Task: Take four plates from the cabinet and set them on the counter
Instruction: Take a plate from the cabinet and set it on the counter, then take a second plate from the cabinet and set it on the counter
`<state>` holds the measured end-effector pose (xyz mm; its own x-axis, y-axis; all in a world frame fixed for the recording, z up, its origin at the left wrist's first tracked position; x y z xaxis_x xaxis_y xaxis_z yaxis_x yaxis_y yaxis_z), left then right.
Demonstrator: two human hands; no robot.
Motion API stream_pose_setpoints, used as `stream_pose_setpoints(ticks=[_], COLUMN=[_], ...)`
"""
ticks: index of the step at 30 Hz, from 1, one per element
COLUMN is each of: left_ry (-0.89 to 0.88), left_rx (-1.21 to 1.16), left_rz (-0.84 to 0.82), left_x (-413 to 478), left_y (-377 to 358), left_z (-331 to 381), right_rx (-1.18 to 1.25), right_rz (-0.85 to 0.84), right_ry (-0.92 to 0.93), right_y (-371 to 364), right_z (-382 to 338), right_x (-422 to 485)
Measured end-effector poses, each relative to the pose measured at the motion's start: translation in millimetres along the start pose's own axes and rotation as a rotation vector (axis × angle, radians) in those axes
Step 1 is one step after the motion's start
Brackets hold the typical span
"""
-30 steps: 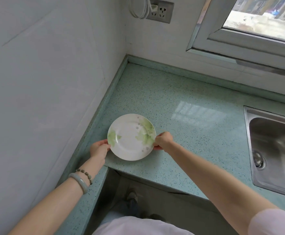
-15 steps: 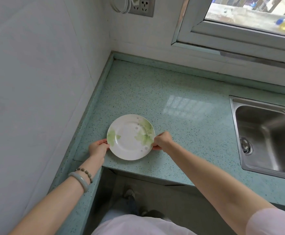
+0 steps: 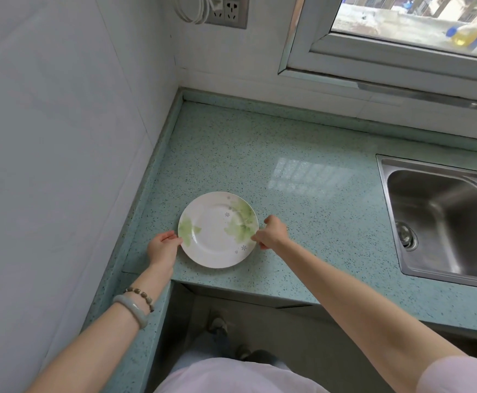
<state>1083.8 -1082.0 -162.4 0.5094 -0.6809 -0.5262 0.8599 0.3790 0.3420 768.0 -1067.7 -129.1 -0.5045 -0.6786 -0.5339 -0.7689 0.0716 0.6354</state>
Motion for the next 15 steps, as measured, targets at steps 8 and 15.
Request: stream_pose_setpoints(ticks=[8,15], left_ry=[-0.22,-0.767], left_rx=[-0.118,-0.058], left_rz=[-0.018,-0.367], left_x=[-18.9,-114.9], left_y=[14.6,-19.5], left_z=[67.3,175.2], right_rx=[0.178,0.498], right_rz=[0.059,0.143], right_ry=[0.33,0.494], right_y=[38.8,117.6], right_z=[-61.2,-86.8], right_x=[-37.1,-84.4])
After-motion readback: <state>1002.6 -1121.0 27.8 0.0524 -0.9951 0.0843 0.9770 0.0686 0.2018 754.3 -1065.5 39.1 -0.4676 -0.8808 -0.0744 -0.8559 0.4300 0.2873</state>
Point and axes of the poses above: each hand's wrist, its own x-axis towards the middle knuckle, its own y-axis out of the back of the hand, z = x × y, the point moved 10 cm from there along x, towards the middle knuckle, and after that the axes turned 10 degrees about z, right-handed, at the moved point
